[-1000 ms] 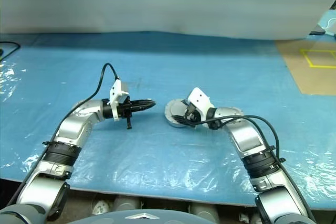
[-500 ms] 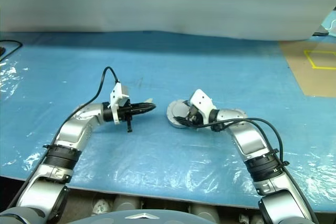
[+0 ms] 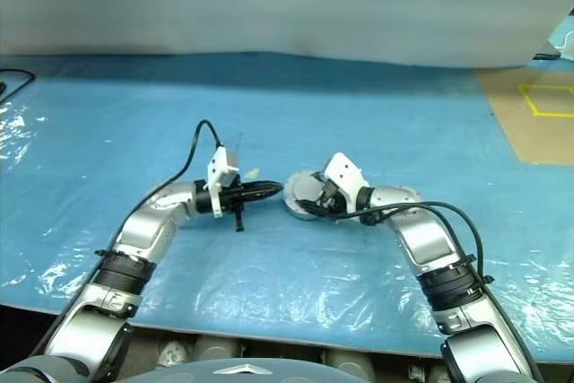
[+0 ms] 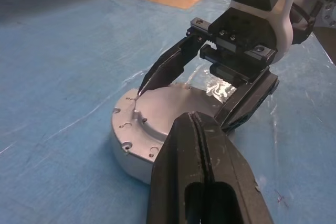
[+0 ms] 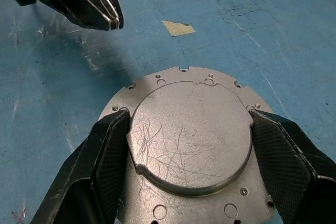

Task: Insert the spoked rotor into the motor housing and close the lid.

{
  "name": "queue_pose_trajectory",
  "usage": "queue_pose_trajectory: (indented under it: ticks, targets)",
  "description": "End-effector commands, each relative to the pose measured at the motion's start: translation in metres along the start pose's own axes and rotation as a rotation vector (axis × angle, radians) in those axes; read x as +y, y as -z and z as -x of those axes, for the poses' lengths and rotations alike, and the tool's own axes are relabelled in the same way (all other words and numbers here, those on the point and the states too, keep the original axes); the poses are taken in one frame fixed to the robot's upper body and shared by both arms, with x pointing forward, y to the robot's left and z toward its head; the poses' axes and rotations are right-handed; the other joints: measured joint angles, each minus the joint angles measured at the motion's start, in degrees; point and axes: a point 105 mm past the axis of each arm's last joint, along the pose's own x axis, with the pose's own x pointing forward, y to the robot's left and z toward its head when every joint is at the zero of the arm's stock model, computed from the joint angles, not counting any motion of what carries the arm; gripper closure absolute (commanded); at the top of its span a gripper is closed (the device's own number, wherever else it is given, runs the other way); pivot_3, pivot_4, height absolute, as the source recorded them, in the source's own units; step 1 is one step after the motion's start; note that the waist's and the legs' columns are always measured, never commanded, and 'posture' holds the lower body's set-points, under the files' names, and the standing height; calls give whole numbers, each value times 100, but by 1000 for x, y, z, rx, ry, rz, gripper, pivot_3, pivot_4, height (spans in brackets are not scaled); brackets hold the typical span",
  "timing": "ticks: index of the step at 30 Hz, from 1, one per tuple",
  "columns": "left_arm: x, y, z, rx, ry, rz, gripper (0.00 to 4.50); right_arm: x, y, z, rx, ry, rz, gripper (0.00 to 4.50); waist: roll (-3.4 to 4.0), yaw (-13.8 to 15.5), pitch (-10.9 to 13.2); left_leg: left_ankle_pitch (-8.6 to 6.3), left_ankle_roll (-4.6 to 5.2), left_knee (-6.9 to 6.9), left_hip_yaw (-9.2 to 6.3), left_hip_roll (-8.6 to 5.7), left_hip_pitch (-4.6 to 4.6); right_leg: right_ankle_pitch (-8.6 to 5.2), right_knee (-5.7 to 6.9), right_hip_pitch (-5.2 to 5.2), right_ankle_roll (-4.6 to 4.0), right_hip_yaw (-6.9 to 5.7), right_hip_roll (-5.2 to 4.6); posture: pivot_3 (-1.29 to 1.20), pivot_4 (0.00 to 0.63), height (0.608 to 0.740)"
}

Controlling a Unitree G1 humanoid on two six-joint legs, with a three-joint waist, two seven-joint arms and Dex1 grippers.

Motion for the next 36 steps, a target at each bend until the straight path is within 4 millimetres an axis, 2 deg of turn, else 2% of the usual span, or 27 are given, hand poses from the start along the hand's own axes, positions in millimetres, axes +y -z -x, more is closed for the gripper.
queue_pose_trajectory:
  ticks: [1,5,13,19,22,26,31,36]
  targets:
    - [4,-8,-9,2,9,-54,4500,13,54,1,191,-15,-121,1322,0,2,0,-1,1,0,0,0,0,0,0,0,1,0,0,0,150,740]
    - [7,1,-16,63,22,-88,4500,13,55,2,194,-9,-124,1322,0,4,0,-1,1,-2,-1,-1,1,-22,-1,1,38,1,0,0,150,740]
    - [8,17,-18,135,35,-119,4500,14,56,5,201,-1,-126,1322,0,14,-1,2,-4,-19,0,-1,0,-2,-17,3,3,-2,1,0,150,740]
    - [5,31,-27,204,51,-118,4500,4,52,6,192,49,-118,1322,0,36,-2,2,-3,-19,-1,-4,3,-2,-22,12,4,-3,-2,0,150,740]
    - [5,29,-30,194,60,-118,4500,2,48,5,170,64,-126,1322,1,41,-3,0,0,-19,-2,-10,9,-19,-22,20,34,-3,-10,0,150,740]
    - [3,27,-30,188,78,-119,4500,0,44,5,139,89,-105,8,-1,44,-3,-1,1,-18,-2,-14,9,-23,-22,22,42,-3,-14,0,150,740]
    - [4,23,-30,183,89,-125,4500,5,29,9,99,48,-97,8,0,48,-2,1,-2,-19,-3,-13,3,-10,-24,18,19,-3,-13,0,150,740]
    - [9,19,-31,182,82,-141,4500,-3,-8,18,-35,60,-114,8,2,58,-1,2,-4,-26,-4,-13,-20,-1,-44,9,6,-10,-13,0,150,740]
